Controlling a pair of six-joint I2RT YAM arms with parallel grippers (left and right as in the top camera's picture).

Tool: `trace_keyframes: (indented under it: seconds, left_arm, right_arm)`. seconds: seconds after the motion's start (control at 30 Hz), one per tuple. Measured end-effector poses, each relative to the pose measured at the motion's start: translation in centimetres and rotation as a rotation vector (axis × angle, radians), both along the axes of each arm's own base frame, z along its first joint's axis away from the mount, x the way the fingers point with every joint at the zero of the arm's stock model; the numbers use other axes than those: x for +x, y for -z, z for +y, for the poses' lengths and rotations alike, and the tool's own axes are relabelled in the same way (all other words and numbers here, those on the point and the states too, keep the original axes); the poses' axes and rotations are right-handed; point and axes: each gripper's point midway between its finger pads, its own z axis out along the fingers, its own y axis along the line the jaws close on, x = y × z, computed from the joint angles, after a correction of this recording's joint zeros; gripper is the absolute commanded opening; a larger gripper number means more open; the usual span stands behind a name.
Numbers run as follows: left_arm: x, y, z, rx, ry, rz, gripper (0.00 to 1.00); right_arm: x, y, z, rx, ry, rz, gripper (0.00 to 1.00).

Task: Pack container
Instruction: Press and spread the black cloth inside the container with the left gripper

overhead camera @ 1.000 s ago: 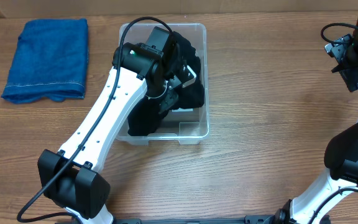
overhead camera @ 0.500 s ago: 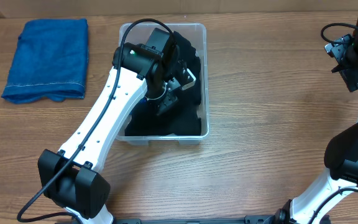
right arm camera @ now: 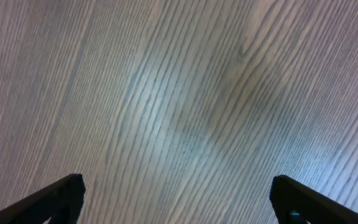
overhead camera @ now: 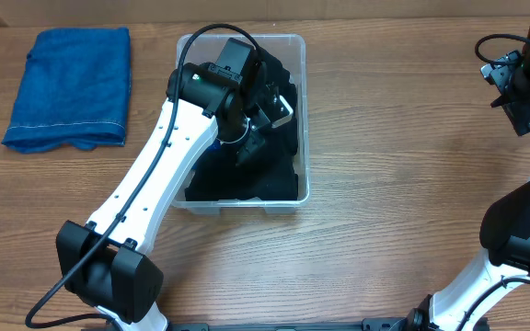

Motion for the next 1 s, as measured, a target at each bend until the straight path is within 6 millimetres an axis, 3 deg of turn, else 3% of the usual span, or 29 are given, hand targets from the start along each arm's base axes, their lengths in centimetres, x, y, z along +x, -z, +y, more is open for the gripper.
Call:
trace_keyframes:
  seconds: [0.17,0.3,0.43,0.7,1.0]
  left_arm:
    - [-0.7,-0.2,-1.1,-0.07,0.001,0.043,0.04]
    - [-2.4,0.4,-0.9,-0.062,-0.029,0.14,0.04]
    - [-4.4,1.9,-0.2,-0.017,-0.066,0.275,0.04]
    - [-6.4,4.9,-0.5,0.014,-0.103,0.49,0.04]
    - [-5.6,8.8,-1.6,0.013,-0.114,0.575,0.04]
  right_arm:
    - [0.0,0.0,0.0,0.0,0.0,0.0,1.0]
    - [0.0,0.0,0.0,0.0,0.001,0.0,1.0]
    - [0.0,0.0,0.0,0.0,0.0,0.0,1.0]
    - [0.0,0.0,0.0,0.0,0.0,0.0,1.0]
    - [0.0,0.0,0.0,0.0,0.0,0.0,1.0]
